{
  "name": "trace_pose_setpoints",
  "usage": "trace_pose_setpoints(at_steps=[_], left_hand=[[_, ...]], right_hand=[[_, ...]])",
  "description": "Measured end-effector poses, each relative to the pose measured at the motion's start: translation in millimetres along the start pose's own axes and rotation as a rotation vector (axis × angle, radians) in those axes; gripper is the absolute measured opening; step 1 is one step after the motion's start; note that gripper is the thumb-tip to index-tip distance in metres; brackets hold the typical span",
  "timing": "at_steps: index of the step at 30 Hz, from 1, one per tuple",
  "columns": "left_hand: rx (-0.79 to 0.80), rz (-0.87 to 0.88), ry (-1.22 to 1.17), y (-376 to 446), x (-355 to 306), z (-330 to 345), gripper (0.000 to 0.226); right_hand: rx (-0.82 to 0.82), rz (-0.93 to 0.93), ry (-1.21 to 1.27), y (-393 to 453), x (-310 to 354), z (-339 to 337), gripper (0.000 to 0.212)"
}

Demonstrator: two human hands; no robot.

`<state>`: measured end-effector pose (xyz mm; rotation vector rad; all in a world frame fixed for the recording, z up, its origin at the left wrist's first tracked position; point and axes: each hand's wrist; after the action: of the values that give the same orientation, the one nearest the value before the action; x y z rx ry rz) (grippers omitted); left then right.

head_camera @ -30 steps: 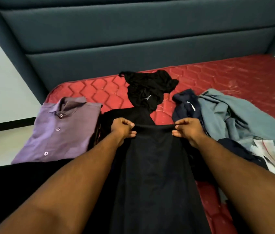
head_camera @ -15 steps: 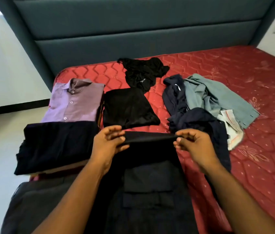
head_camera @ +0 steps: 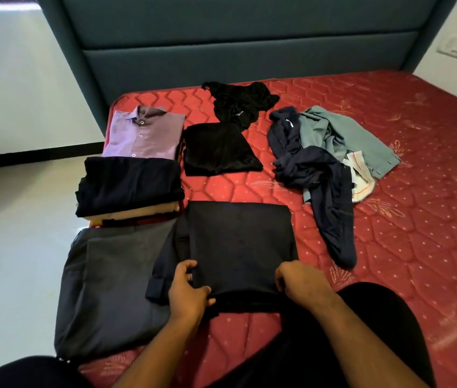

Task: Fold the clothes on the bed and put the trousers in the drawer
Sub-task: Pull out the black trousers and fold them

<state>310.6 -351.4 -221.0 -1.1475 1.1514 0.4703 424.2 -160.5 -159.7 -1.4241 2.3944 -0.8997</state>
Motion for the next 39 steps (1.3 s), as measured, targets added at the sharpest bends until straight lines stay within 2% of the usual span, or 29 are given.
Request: trace_pose_setpoints(at_steps=[3, 5, 6, 8, 10, 14, 19, 21, 23, 25, 26, 29, 30, 32, 34, 37, 39], left_hand=[[-0.091, -0.004, 0.007, -10.1, 3.6, -3.9, 0.048], [-0.152, -0.081, -0.103, -21.3, 10.0, -3.2, 0.040], [-0.136, -0.178, -0.208, -30.3, 11.7, 1.2, 0.034], [0.016, -0.445, -0.416, -45.4, 12.3, 15.4, 0.025], [0.144, -0.586, -0.475, -47.3, 12.8, 30.9, 0.038], [0.111, -0.505, -0.651, -32.3, 8.3, 61.5, 0.052], [-0.146, -0.395, -0.764, -19.6, 13.9, 94.1, 0.044], [-0.190, -0.367, -0.806, -11.1, 10.6, 100.3, 0.035], [-0.187, -0.327, -0.804, -3.4, 3.6, 102.5, 0.035], [-0.172, -0.273, -0.764, 7.1, -5.1, 99.2, 0.042], [-0.174, -0.254, -0.737, 12.5, -3.6, 95.4, 0.049], [-0.175, -0.165, -0.615, 25.4, -1.1, 73.1, 0.071], [-0.166, -0.148, -0.583, 25.5, -3.2, 67.5, 0.076], [-0.153, -0.141, -0.570, 24.9, -2.7, 51.0, 0.076], [-0.134, -0.122, -0.554, 22.3, -7.9, 33.6, 0.064], [-0.094, -0.099, -0.469, 20.8, -34.2, -8.7, 0.048], [0.013, -0.113, -0.307, 25.1, -63.3, -51.4, 0.042]], right_hand=[[0.020, -0.009, -0.073, -5.3, 5.7, 7.7, 0.027], [0.108, -0.007, -0.111, -3.5, 7.8, 17.1, 0.026], [0.143, -0.006, -0.120, -0.2, 8.1, 21.3, 0.028], [0.103, -0.027, -0.124, 6.9, 8.7, 23.4, 0.036], [0.002, -0.068, -0.153, 15.9, 10.1, 23.9, 0.044], [0.158, -0.073, -0.200, 33.2, 14.1, 11.1, 0.041], [-0.091, -0.175, -0.101, 80.1, 19.1, -41.6, 0.031], [-0.152, -0.234, -0.026, 112.0, 20.1, -65.3, 0.033], [-0.164, -0.279, -0.026, 146.1, 20.6, -85.6, 0.044], [-0.077, -0.304, -0.001, 174.3, 26.3, -113.3, 0.060], [0.026, -0.304, 0.029, 187.7, 28.5, -121.0, 0.066], [0.278, -0.217, 0.100, 215.2, 32.5, -134.7, 0.086], [0.287, -0.175, 0.106, 215.8, 29.4, -137.7, 0.085], [0.399, -0.128, 0.163, 221.5, 25.9, -125.4, 0.063], [0.538, -0.103, 0.320, 213.0, 20.5, -120.3, 0.037], [0.599, -0.078, 0.619, 172.8, 7.7, -113.7, 0.026], [0.570, -0.124, 0.983, 132.5, 7.7, -101.5, 0.028]])
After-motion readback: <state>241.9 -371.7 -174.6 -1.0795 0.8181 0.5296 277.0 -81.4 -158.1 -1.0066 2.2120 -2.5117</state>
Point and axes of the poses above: each hand's wrist, its own y-axis towards the middle knuckle, its own z-axis out of the palm, x = y × z, and after that the axes turned 12 degrees about x, right-handed
